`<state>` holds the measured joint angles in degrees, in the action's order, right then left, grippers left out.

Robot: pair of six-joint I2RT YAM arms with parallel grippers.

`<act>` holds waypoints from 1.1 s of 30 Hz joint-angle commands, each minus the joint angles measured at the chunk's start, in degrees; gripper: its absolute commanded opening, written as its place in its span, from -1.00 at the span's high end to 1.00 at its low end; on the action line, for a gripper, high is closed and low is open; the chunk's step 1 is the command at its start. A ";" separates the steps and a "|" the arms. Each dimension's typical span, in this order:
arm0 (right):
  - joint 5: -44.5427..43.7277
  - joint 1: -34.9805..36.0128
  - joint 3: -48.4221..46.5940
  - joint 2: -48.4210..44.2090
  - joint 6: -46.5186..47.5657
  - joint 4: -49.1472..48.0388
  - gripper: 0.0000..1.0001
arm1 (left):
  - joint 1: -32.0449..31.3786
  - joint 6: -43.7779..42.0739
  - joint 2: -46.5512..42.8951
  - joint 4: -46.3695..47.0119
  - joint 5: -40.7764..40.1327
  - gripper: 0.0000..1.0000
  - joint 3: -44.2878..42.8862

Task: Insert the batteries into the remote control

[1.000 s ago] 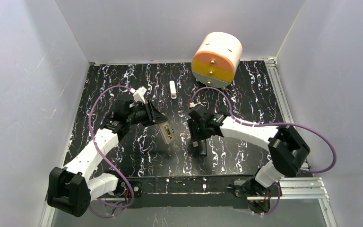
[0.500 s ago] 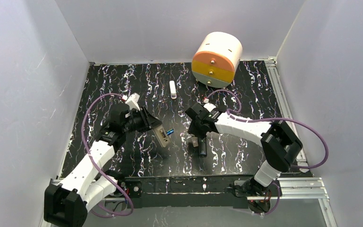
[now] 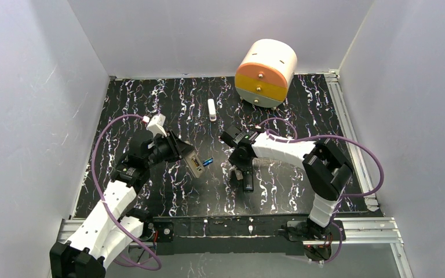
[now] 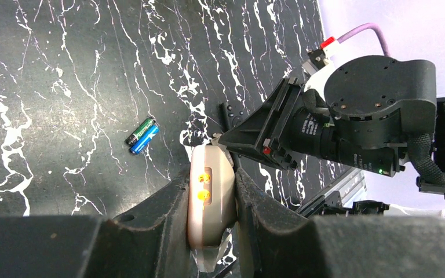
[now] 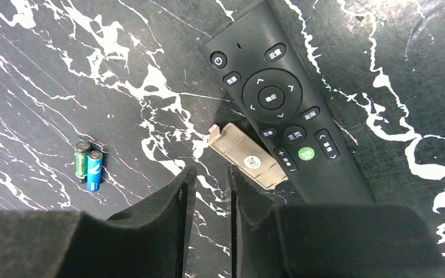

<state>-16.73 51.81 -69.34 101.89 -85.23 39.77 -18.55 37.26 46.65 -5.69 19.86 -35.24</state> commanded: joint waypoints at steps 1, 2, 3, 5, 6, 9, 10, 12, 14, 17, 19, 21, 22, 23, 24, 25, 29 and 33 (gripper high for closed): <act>-3.93 -0.02 -2.94 0.12 -4.22 3.67 0.33 | 0.13 -1.11 -1.55 -0.38 -0.21 1.00 0.34; -3.94 0.02 -2.87 0.22 -4.26 3.56 0.33 | 0.20 -1.09 -1.56 -0.24 -0.21 1.00 0.39; -3.69 0.03 -2.76 0.28 -4.32 3.46 0.33 | 0.17 -1.01 -1.57 -0.13 -0.17 1.00 0.54; -3.25 0.03 -2.44 0.65 -4.58 3.02 0.33 | 0.19 -0.92 -1.57 -0.02 -0.09 1.00 0.61; -3.15 0.04 -2.34 0.87 -4.84 3.03 0.33 | 0.18 -0.80 -1.57 0.00 0.01 1.00 0.69; -3.40 0.04 -2.04 1.18 -5.30 2.64 0.33 | 0.22 -0.78 -1.63 0.04 0.10 1.00 0.79; -3.54 0.01 -1.91 1.27 -5.37 2.16 0.33 | 0.25 -0.78 -1.66 -0.03 0.11 1.00 0.79; -4.01 -0.02 -1.81 1.41 -5.45 1.10 0.33 | 0.20 -0.84 -1.66 -0.23 0.14 1.00 0.73; -4.40 -0.11 -2.12 1.88 -5.47 0.81 0.34 | 0.22 -0.94 -1.65 -0.30 0.10 1.00 0.70; -4.92 -0.13 -2.54 2.54 -5.39 1.07 0.34 | 0.18 -0.96 -1.65 -0.50 0.07 1.00 0.72; -4.83 -0.21 -2.51 2.77 -5.54 1.05 0.35 | 0.18 -0.96 -1.65 -0.46 0.01 1.00 0.70; -4.76 -0.22 -2.40 3.00 -5.64 0.87 0.36 | 0.22 -0.96 -1.57 -0.31 0.05 1.00 0.83; -4.77 -0.24 -2.34 3.11 -5.67 0.84 0.36 | 0.19 -0.88 -1.49 -0.21 0.11 1.00 0.90; -4.88 -0.26 -2.25 3.21 -5.68 0.63 0.37 | 0.22 -0.85 -1.48 -0.10 0.14 1.00 0.99; -5.07 -0.32 -2.23 3.27 -5.67 0.50 0.37 | 0.18 -0.81 -1.41 -0.03 0.18 1.00 0.97; -5.17 -0.31 -2.21 3.35 -5.65 0.37 0.38 | 0.16 -0.78 -1.35 -0.02 0.27 1.00 0.97; -5.16 -0.61 -2.29 3.89 -5.55 0.26 0.41 | 0.18 -0.86 -1.35 -0.02 0.31 1.00 0.95; -4.91 -0.77 -2.89 4.53 -5.51 1.42 0.45 | 0.18 -0.78 -1.30 0.02 0.33 1.00 1.05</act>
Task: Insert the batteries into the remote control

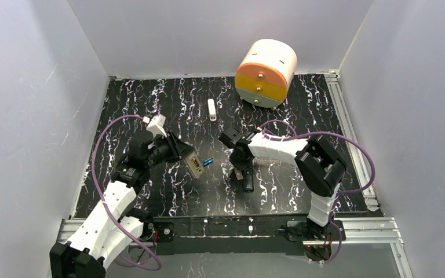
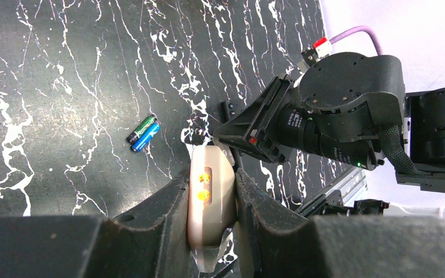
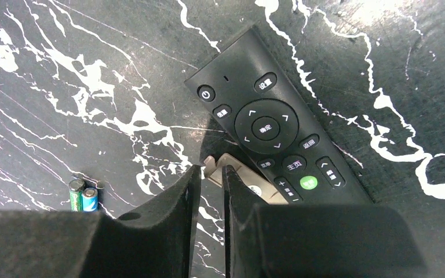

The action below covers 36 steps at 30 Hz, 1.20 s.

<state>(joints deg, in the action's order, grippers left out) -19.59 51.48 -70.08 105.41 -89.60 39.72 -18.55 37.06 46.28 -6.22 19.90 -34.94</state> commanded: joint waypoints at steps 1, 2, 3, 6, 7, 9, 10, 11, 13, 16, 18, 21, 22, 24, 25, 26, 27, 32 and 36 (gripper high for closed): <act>-1.96 -0.48 -2.42 1.26 -1.17 2.15 0.46 | 0.17 -0.61 -0.93 0.52 0.23 1.00 0.75; -1.80 -0.43 -2.69 1.52 -1.12 2.52 0.47 | 0.18 -0.64 -0.93 0.62 0.25 1.00 0.86; -1.69 -0.46 -2.88 1.76 -0.95 2.88 0.48 | 0.18 -0.59 -0.93 0.67 0.24 1.00 0.84; -1.08 -0.51 -3.08 2.27 -0.79 3.11 0.50 | 0.18 -0.63 -0.97 0.67 0.34 1.00 0.85; -0.95 -0.57 -2.97 2.37 -0.70 2.97 0.51 | 0.18 -0.59 -0.95 0.68 0.32 1.00 0.84; -0.60 -0.52 -2.95 2.56 -0.56 2.78 0.63 | 0.20 -0.54 -0.93 0.67 0.39 1.00 0.84; -0.44 -0.51 -2.95 2.64 -0.36 2.59 0.72 | 0.18 -0.50 -0.95 0.67 0.41 1.00 0.84; -0.18 -0.51 -2.91 2.63 -0.13 2.28 0.81 | 0.18 -0.56 -1.01 0.55 0.40 1.00 0.84; 0.53 -0.52 -2.74 2.57 0.44 1.47 0.97 | 0.18 -0.53 -1.14 0.57 0.33 1.00 0.84; 1.18 -0.51 -2.69 2.09 1.17 0.63 0.97 | 0.20 -0.50 -1.11 0.53 0.25 1.00 0.84; 1.44 -0.54 -2.62 1.14 1.43 0.13 0.97 | 0.18 -0.42 -1.03 0.56 0.25 1.00 0.76; 1.49 -0.55 -2.31 -1.18 2.52 -1.51 0.97 | 0.18 0.05 -0.79 0.80 0.37 1.00 0.67; 1.63 -0.51 -2.11 -2.22 3.16 -3.02 0.97 | 0.19 0.25 -0.55 0.99 0.40 1.00 0.60; 1.84 -0.57 -1.67 -4.84 4.35 -5.13 0.97 | 0.17 0.83 -0.10 1.43 0.68 1.00 0.43; 2.03 -0.64 -1.14 -6.17 5.17 -6.62 0.97 | 0.23 1.35 0.21 1.76 0.93 1.00 0.33; 2.17 -0.72 -0.88 -7.70 5.64 -7.48 0.97 | 0.19 1.88 0.54 2.23 1.22 1.00 0.24; 2.19 -0.73 -0.40 -9.14 6.42 -8.83 0.97 | 0.18 2.59 0.95 2.67 1.46 1.00 0.10; 1.60 -1.16 3.39 -19.84 10.09 -17.41 0.97 | 0.20 7.51 3.06 5.71 2.58 1.00 -1.37; 1.16 -1.58 10.67 -30.60 12.08 -31.80 0.97 | 0.18 14.37 5.36 10.05 3.78 1.00 -3.00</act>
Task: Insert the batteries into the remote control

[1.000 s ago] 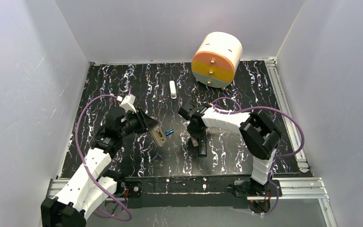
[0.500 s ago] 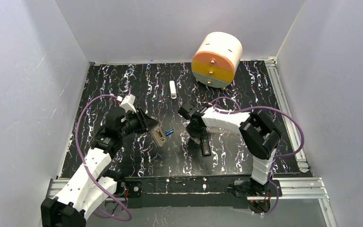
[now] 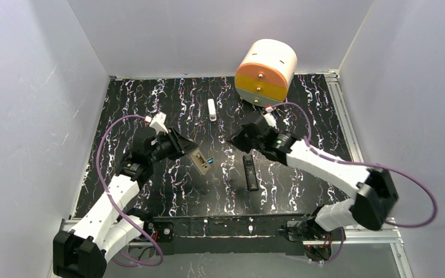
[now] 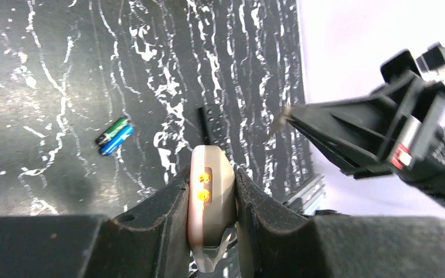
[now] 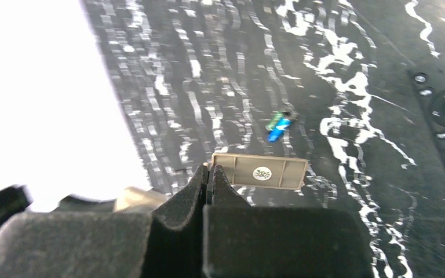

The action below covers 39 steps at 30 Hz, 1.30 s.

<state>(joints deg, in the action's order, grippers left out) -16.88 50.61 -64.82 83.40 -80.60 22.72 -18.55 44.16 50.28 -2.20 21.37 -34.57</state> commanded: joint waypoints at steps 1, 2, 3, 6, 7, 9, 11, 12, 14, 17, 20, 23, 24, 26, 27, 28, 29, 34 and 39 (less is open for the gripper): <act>-1.64 -0.94 6.58 -10.72 3.29 -17.27 0.97 | 0.18 9.17 2.20 6.68 2.44 1.00 -4.06; -1.73 -1.27 7.26 -12.68 3.38 -18.86 0.97 | 0.18 11.03 3.40 7.19 2.60 1.00 -4.86; -1.75 -1.55 7.40 -14.23 3.65 -19.35 0.97 | 0.18 12.68 4.50 8.12 3.21 1.00 -5.47; -0.58 -1.76 7.51 -17.59 4.30 -21.99 0.97 | 0.05 19.09 7.95 14.62 5.47 1.00 -6.98; 0.32 -1.74 7.78 -18.39 4.09 -24.01 0.97 | 0.06 21.76 9.04 16.56 5.79 1.00 -7.33; 2.22 -1.77 8.31 -19.46 3.75 -27.96 0.97 | -0.11 27.60 11.27 20.62 6.07 1.00 -7.59; 3.98 -1.81 8.51 -19.93 3.63 -31.42 0.97 | -0.60 31.98 12.84 25.28 5.49 1.00 -7.47; 4.69 -1.75 8.48 -20.01 3.53 -32.65 0.97 | -1.03 33.55 13.47 26.82 4.95 1.00 -7.71; 6.39 -1.79 8.59 -19.98 3.16 -35.45 0.97 | -1.90 35.08 14.42 28.76 3.69 1.00 -8.51; 8.54 -1.77 8.62 -19.58 2.63 -38.96 0.97 | -3.33 36.33 15.33 30.23 2.48 1.00 -9.71; 10.42 -1.79 8.56 -18.72 1.66 -40.86 0.97 | -4.28 38.44 15.98 32.53 2.20 1.00 -9.75; 11.90 -1.74 9.02 -17.77 0.46 -43.29 0.97 | -4.63 40.15 16.15 34.49 2.38 1.00 -9.23; 12.44 -1.74 9.03 -17.49 0.11 -43.75 0.97 | -4.62 40.61 16.23 35.07 2.64 1.00 -9.02; 13.05 -1.80 9.01 -17.11 -0.27 -44.42 0.97 | -4.58 41.64 16.25 35.95 3.05 1.00 -8.58; 13.43 -1.78 9.06 -16.96 -0.53 -44.69 0.97 | -4.68 41.96 16.25 36.33 3.13 1.00 -8.37; 13.72 -1.80 9.09 -16.89 -0.73 -44.96 0.97 | -4.68 42.17 16.17 36.71 3.26 1.00 -8.21; 13.86 -1.79 9.16 -16.79 -0.96 -44.99 0.97 | -4.69 42.37 16.15 36.92 3.25 1.00 -8.11; 14.05 -1.78 10.72 -16.74 -2.33 -46.62 0.97 | -4.74 43.91 16.78 38.72 4.11 1.00 -8.08; 15.30 -1.77 10.92 -15.80 -3.02 -48.21 0.97 | -4.69 45.66 17.46 40.49 5.00 1.00 -7.60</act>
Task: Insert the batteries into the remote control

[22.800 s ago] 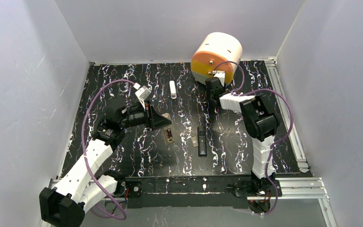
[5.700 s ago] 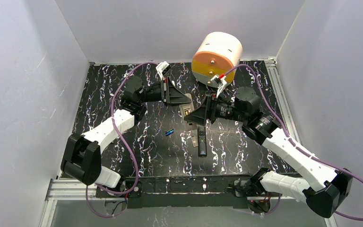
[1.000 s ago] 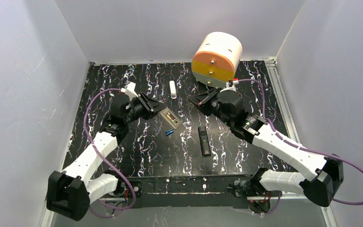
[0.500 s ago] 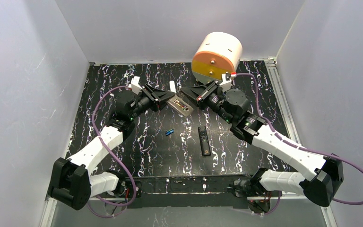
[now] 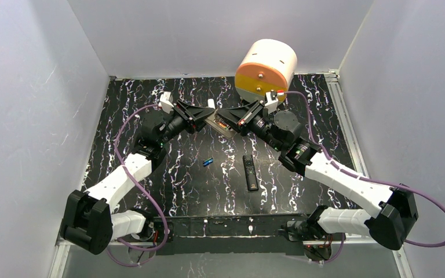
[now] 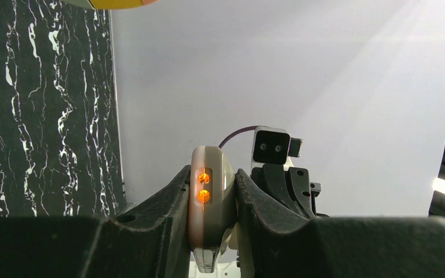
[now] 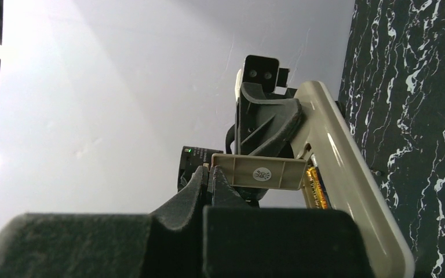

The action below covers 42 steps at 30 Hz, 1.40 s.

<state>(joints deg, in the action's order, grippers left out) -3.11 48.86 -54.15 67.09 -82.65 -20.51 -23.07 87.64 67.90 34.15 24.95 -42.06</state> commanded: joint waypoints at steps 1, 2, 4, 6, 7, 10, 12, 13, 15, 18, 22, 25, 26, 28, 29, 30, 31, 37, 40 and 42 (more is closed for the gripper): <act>1.61 -0.05 0.31 0.62 -1.20 -5.76 0.97 | -0.20 2.41 -0.07 4.51 1.42 1.00 0.10; 1.58 -0.05 0.51 0.67 -1.22 -6.60 0.97 | -0.21 2.49 -0.05 4.76 1.48 1.00 0.21; 1.45 -0.07 0.62 0.75 -1.28 -7.49 0.97 | -0.14 2.69 -0.05 5.04 1.51 1.00 0.38; 1.41 -0.05 0.58 0.97 -1.32 -7.75 0.97 | -0.22 2.73 -0.07 5.41 1.53 1.00 0.40; 1.46 -0.02 0.62 1.08 -1.55 -7.85 0.97 | -0.21 2.76 -0.01 5.51 1.51 1.00 0.40; 1.16 -0.02 1.16 1.29 -2.07 -8.64 0.97 | -0.21 2.83 0.12 5.96 1.66 1.00 0.40; 0.74 -0.01 1.28 1.56 -2.21 -9.15 0.97 | -0.31 3.12 0.13 6.70 1.68 1.00 0.60; 0.57 -0.01 1.25 1.82 -2.37 -9.19 0.97 | -0.28 3.24 0.05 7.10 1.73 1.00 0.77; 0.41 -0.03 1.24 2.22 -2.59 -9.66 0.97 | -0.27 3.27 -0.04 7.46 2.06 1.00 0.80; 0.07 -0.06 1.37 2.53 -2.69 -10.02 0.97 | -0.23 3.42 -0.34 7.74 2.14 1.00 1.12; -1.45 -0.03 2.22 2.01 -2.36 -8.91 0.97 | -0.24 4.22 -0.78 8.34 1.79 1.00 1.84; -2.54 -0.01 2.84 1.66 -2.24 -8.32 0.97 | -0.38 4.83 -1.03 8.89 1.71 1.00 2.19; -2.59 -0.03 2.90 1.71 -2.19 -8.32 0.97 | -0.38 4.97 -1.20 9.03 1.62 1.00 2.31; -2.68 -0.02 2.83 1.87 -2.10 -8.29 0.97 | -0.38 5.29 -1.27 9.30 1.44 1.00 2.47; -2.61 0.00 2.89 1.98 -2.18 -8.30 0.97 | -0.38 5.41 -1.28 9.41 1.34 1.00 2.55; -2.63 -0.04 2.91 1.98 -2.18 -8.38 0.97 | -0.40 5.55 -1.30 9.56 1.29 1.00 2.52; -2.60 -0.05 2.91 1.97 -2.04 -8.43 0.97 | -0.32 5.72 -1.29 9.67 1.25 1.00 2.51; -1.64 -0.01 3.32 2.78 -2.48 -8.67 0.97 | -0.37 7.39 -1.28 11.04 0.26 1.00 2.47; -1.31 0.01 3.90 3.29 -3.34 -9.33 0.97 | -0.37 7.91 -1.07 11.97 -0.29 1.00 2.20; -1.13 0.07 4.20 3.35 -3.76 -9.53 0.97 | -0.35 8.51 -0.72 12.80 -0.65 1.00 1.98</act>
<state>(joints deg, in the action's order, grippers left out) -4.32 48.86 -51.46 69.67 -85.91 -30.09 -23.11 93.73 68.60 40.51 25.19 -39.35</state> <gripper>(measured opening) 0.032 0.255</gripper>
